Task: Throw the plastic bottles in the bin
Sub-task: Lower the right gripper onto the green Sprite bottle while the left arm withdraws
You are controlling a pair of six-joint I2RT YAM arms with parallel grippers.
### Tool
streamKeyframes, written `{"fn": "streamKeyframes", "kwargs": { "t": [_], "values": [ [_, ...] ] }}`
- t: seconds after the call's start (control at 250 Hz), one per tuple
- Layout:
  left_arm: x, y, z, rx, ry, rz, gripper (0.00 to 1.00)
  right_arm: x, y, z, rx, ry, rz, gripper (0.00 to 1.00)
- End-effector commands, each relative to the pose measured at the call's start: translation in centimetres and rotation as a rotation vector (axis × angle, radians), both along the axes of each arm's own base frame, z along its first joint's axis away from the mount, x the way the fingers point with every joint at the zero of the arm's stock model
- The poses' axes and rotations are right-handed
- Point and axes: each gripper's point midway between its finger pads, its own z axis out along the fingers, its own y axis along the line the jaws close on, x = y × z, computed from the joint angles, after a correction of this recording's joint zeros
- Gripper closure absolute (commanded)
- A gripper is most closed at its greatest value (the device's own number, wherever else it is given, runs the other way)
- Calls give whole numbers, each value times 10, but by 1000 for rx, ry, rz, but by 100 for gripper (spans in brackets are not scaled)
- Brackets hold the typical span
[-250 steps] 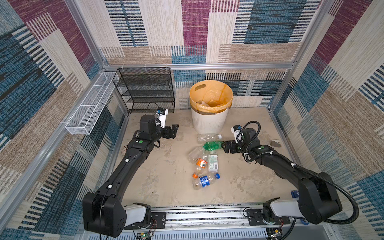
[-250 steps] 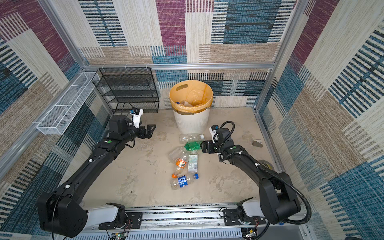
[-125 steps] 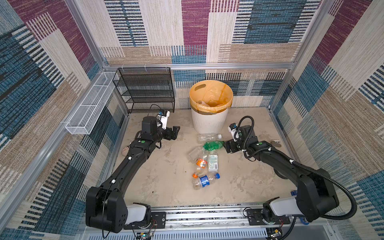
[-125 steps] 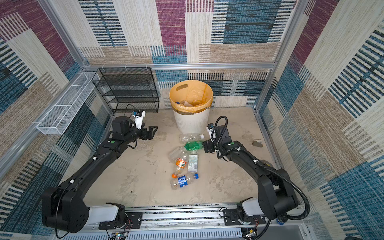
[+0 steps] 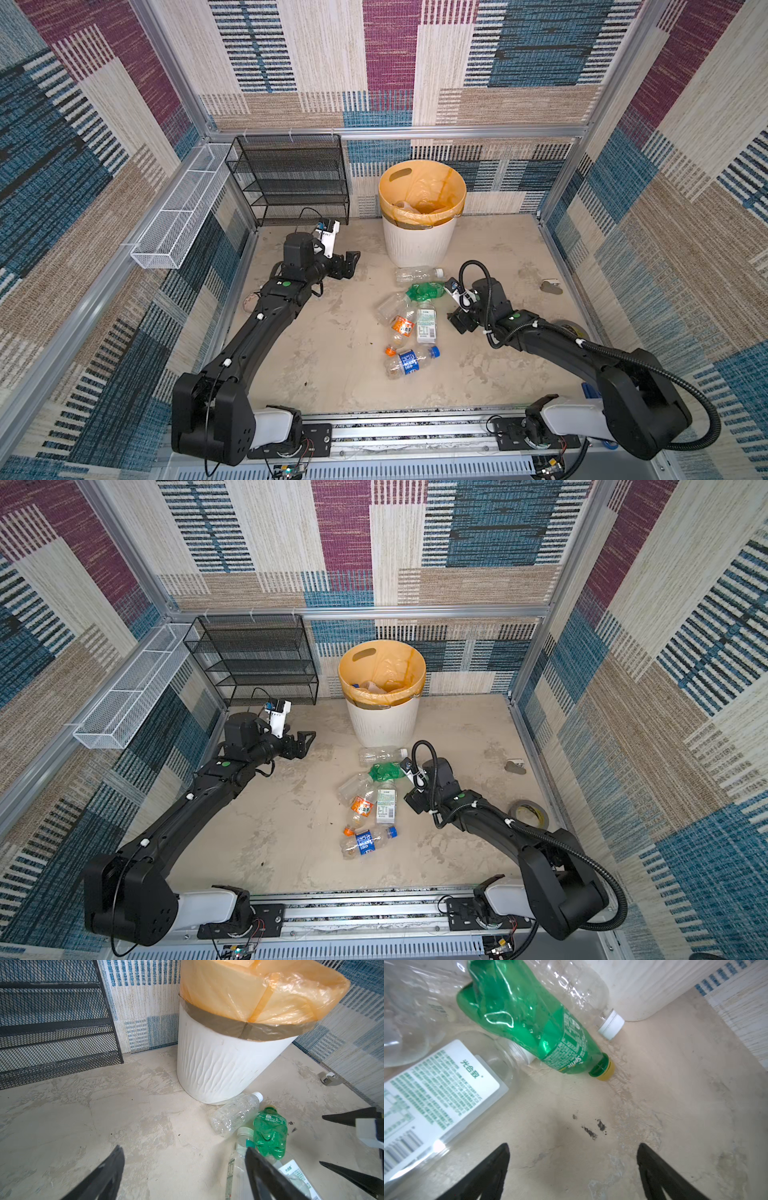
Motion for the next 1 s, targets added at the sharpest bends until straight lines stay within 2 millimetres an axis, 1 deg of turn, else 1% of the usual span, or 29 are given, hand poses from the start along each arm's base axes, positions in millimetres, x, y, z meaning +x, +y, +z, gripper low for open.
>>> {"fn": "streamKeyframes", "kwargs": {
  "t": [0.0, 0.192, 0.3, 0.52, 0.796, 0.996],
  "values": [
    [0, -2, 2, -22, -6, -7, 9, 26, 6, 24, -36, -204, 41, 4],
    [1, -1, 0, -13, -6, -3, 9, 39, 10, 22, -72, -308, 64, 4],
    [1, 0, 0, -7, -5, 0, 9, 44, 15, 15, -93, -321, 74, 5],
    [1, 0, -1, 2, -3, -1, 9, 49, 28, 13, -85, -354, 117, 7],
    [1, 0, -2, 6, -1, -2, 9, 50, 45, -2, -86, -329, 177, 13],
    [1, 0, -2, 4, -2, -5, 9, 53, 51, -1, -96, -354, 186, 16]
  ]
}}
